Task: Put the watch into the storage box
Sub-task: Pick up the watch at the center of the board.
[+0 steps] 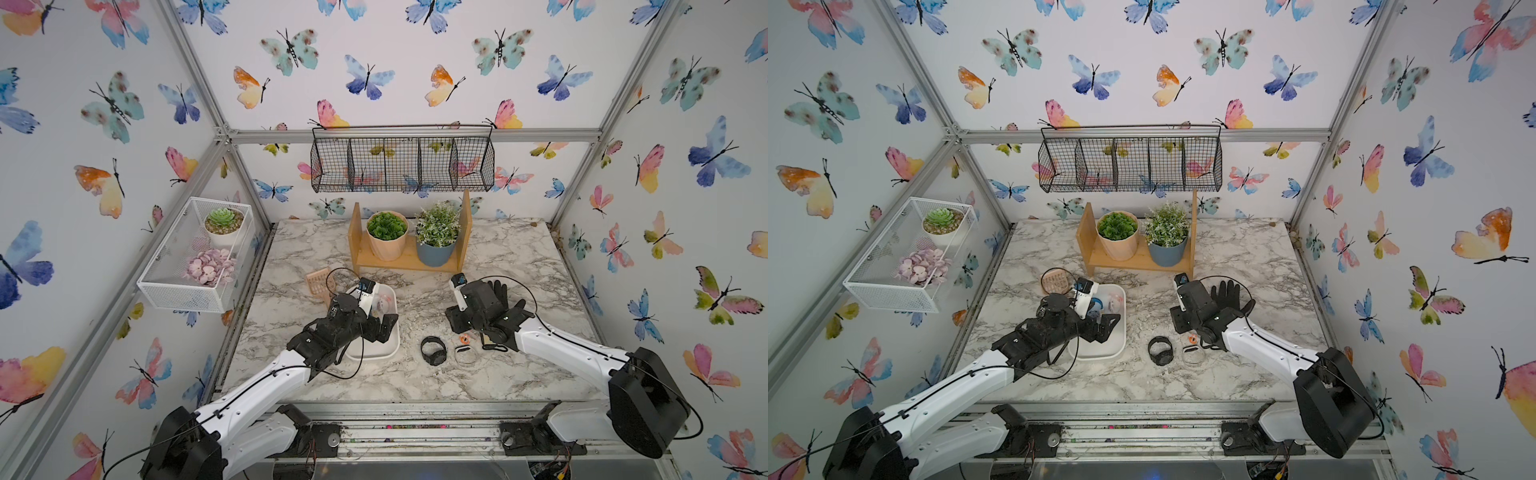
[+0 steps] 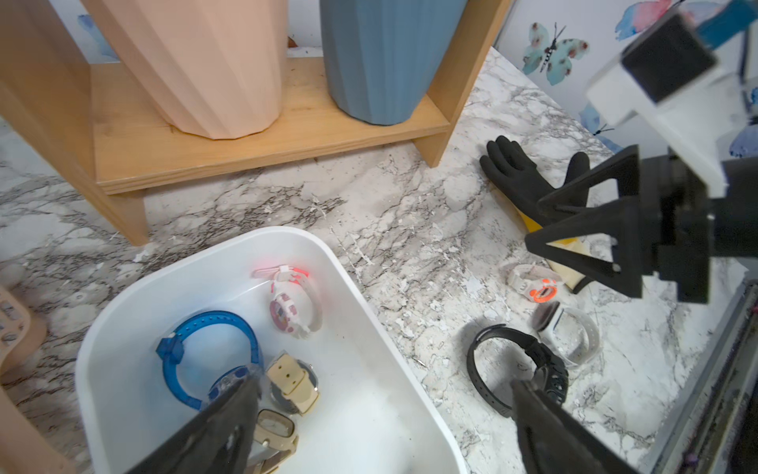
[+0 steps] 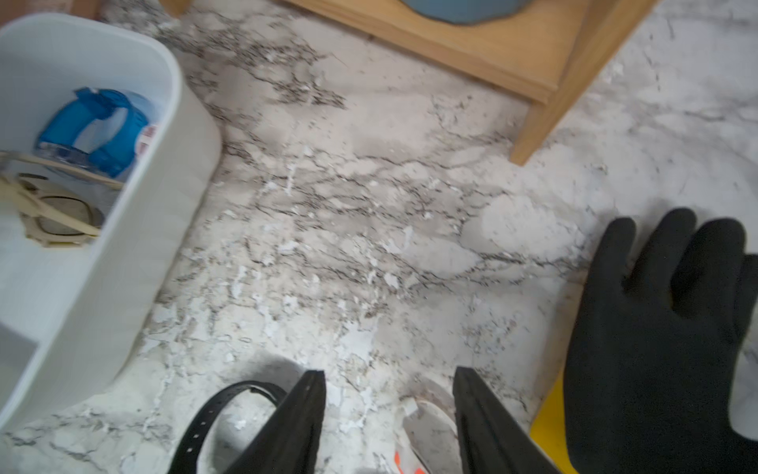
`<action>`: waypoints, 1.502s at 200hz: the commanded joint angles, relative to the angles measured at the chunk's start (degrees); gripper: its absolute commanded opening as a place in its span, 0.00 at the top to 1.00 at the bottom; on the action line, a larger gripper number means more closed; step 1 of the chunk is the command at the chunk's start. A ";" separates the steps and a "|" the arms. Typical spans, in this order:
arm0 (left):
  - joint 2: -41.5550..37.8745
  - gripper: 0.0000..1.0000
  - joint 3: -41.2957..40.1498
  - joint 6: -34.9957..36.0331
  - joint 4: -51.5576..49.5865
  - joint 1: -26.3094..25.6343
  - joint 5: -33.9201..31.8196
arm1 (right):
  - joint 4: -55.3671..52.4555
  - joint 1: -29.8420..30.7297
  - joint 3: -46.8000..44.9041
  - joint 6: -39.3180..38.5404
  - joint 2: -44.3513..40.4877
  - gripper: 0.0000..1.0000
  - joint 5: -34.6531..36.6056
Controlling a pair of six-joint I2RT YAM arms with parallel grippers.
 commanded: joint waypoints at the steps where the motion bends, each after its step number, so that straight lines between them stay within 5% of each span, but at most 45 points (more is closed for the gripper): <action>1: 0.19 0.01 -1.43 1.74 3.47 -0.60 4.26 | -3.41 -2.30 -0.91 1.04 1.19 0.44 -4.83; 146: 1.01 0.01 -3.43 0.75 7.16 -1.05 5.72 | -5.43 -2.67 1.54 -0.55 9.40 0.69 -6.11; 300: 0.13 0.02 -4.12 0.58 7.44 -1.31 4.88 | -6.57 -2.40 1.46 -0.64 11.36 0.75 -7.68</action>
